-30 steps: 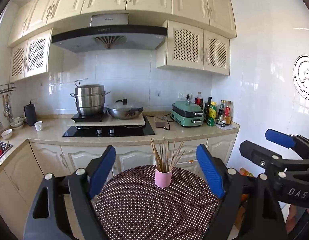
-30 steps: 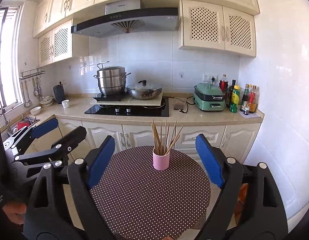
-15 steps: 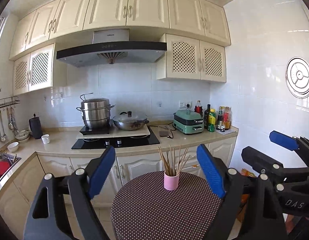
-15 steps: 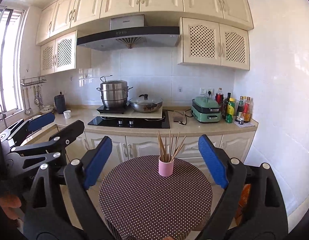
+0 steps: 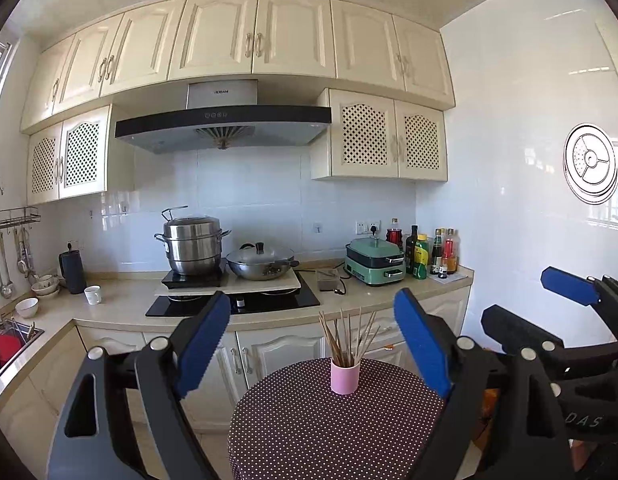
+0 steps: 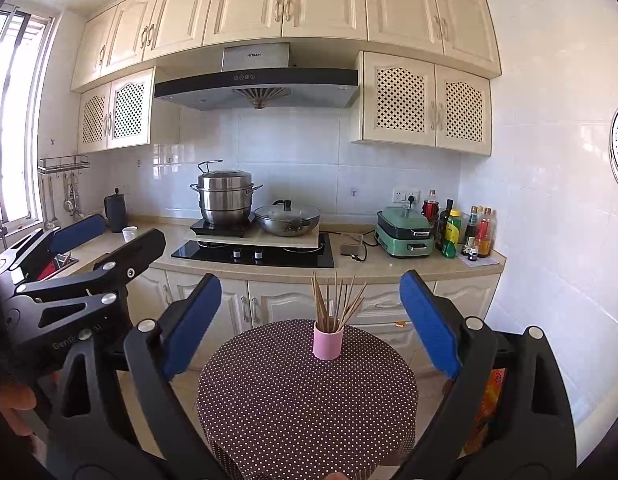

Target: Organize utensils

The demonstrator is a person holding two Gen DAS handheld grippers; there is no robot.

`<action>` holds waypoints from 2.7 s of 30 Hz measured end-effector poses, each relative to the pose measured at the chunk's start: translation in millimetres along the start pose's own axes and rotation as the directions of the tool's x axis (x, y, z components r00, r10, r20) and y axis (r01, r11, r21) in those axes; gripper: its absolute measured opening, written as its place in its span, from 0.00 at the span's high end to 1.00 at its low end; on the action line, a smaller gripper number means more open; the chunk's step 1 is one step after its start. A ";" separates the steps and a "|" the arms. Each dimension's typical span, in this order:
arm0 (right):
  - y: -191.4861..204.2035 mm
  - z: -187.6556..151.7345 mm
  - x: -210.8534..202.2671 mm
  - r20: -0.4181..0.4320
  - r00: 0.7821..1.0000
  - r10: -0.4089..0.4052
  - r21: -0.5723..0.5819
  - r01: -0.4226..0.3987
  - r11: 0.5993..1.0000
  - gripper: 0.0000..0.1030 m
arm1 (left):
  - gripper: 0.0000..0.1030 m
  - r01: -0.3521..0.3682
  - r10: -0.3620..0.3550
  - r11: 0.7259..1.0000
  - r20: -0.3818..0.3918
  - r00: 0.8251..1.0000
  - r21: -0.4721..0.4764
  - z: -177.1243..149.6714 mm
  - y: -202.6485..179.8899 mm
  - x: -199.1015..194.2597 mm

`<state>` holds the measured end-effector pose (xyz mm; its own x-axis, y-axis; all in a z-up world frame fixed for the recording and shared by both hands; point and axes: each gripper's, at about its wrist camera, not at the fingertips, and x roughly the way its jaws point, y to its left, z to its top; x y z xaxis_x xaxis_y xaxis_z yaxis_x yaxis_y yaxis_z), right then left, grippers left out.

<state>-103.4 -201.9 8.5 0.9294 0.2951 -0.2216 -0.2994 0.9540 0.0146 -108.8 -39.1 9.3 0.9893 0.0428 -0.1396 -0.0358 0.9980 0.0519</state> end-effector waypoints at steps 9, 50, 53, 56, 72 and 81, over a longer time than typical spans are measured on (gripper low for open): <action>-1.2 1.0 1.3 -0.002 1.000 0.002 0.000 -0.002 1.000 0.13 | 0.20 0.013 -0.013 1.000 -0.005 1.000 -0.022 -1.8 0.0 6.7; 2.0 2.3 18.6 -0.029 1.000 0.004 -0.002 -0.004 1.000 0.13 | 0.20 0.003 -0.003 1.000 0.005 1.000 -0.024 -2.0 4.9 16.8; 1.4 2.8 20.0 -0.030 1.000 0.003 -0.002 -0.003 1.000 0.13 | 0.20 0.005 -0.004 1.000 0.005 1.000 -0.024 -2.4 5.3 17.1; 1.2 2.6 20.8 -0.031 1.000 0.001 -0.002 -0.001 1.000 0.13 | 0.20 0.005 -0.005 1.000 0.004 1.000 -0.024 -2.4 5.3 17.4; 0.8 1.0 23.6 -0.037 0.999 0.000 -0.001 0.000 1.000 0.13 | 0.20 0.007 -0.007 1.000 -0.004 1.000 -0.021 -6.3 9.4 24.0; 0.5 -0.5 24.9 -0.038 0.999 -0.001 -0.001 0.001 1.000 0.13 | 0.20 0.012 -0.012 1.000 -0.010 1.000 -0.023 -8.4 10.6 25.8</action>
<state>-80.5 -194.1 2.5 0.9210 0.2919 -0.2582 -0.2986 0.9543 0.0138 -84.8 -27.0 -2.0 0.9882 0.0313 -0.1502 -0.0275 0.9992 0.0279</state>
